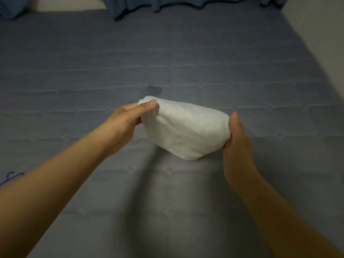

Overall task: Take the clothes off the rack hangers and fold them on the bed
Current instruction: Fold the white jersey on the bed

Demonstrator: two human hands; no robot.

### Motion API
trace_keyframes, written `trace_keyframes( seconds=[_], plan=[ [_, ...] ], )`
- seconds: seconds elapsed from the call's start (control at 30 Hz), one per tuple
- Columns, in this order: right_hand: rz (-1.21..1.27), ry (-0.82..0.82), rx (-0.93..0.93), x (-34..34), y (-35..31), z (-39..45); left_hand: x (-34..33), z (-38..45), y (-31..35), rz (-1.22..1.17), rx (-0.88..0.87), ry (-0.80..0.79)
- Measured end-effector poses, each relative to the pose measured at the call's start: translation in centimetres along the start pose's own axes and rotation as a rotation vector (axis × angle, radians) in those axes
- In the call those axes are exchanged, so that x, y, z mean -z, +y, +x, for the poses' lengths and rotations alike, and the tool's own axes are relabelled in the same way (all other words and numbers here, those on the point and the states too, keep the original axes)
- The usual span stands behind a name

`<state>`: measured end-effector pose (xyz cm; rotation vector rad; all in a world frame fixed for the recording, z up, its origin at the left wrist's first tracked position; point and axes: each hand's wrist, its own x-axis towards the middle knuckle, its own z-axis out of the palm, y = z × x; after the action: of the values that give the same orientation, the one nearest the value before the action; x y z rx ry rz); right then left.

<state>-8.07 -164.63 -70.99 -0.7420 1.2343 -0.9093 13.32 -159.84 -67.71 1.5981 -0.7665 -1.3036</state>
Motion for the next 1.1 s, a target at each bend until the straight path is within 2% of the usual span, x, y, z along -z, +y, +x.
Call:
trace_keyframes(
  seconds=[0.1,0.2,0.3,0.37,0.43,0.47,0.5,0.63,0.83,0.97,1.1],
  plan=[
    [-0.092,-0.074,0.191,0.5,0.0,-1.6,0.5,-3.1,-1.5,-0.084,-0.063,0.102],
    [-0.103,-0.113,0.251,2.2,2.9,-2.9,0.6,-6.5,-6.0,-0.107,-0.046,0.161],
    [-0.3,-0.149,0.152,4.9,8.6,-3.7,-0.1,-9.0,-13.1,-0.065,0.116,0.222],
    [-0.529,-0.214,-0.005,7.5,13.0,-3.7,-0.5,-10.5,-17.6,-0.021,0.26,0.141],
    [-0.687,-0.288,-0.169,10.2,16.8,-4.3,-0.6,-11.8,-21.4,0.018,0.41,-0.026],
    [-0.722,-0.296,-0.24,11.2,18.1,-4.9,-0.5,-12.3,-23.2,0.033,0.465,-0.067],
    [-0.735,-0.271,-0.273,11.7,18.7,-5.1,-0.4,-12.3,-24.0,0.044,0.504,-0.025],
    [-0.771,-0.179,-0.17,11.2,18.6,-4.3,-0.1,-9.9,-24.7,0.113,0.459,0.167],
    [-0.751,-0.084,-0.02,5.2,16.8,-0.4,-0.8,-3.7,-22.8,0.011,0.422,0.503],
    [-0.632,-0.079,-0.287,1.5,16.5,2.4,-2.3,-0.5,-21.9,-0.089,0.554,0.502],
    [-0.535,-0.01,-0.51,0.9,16.3,3.7,-2.4,0.4,-20.8,-0.213,0.691,0.369]
  ],
)
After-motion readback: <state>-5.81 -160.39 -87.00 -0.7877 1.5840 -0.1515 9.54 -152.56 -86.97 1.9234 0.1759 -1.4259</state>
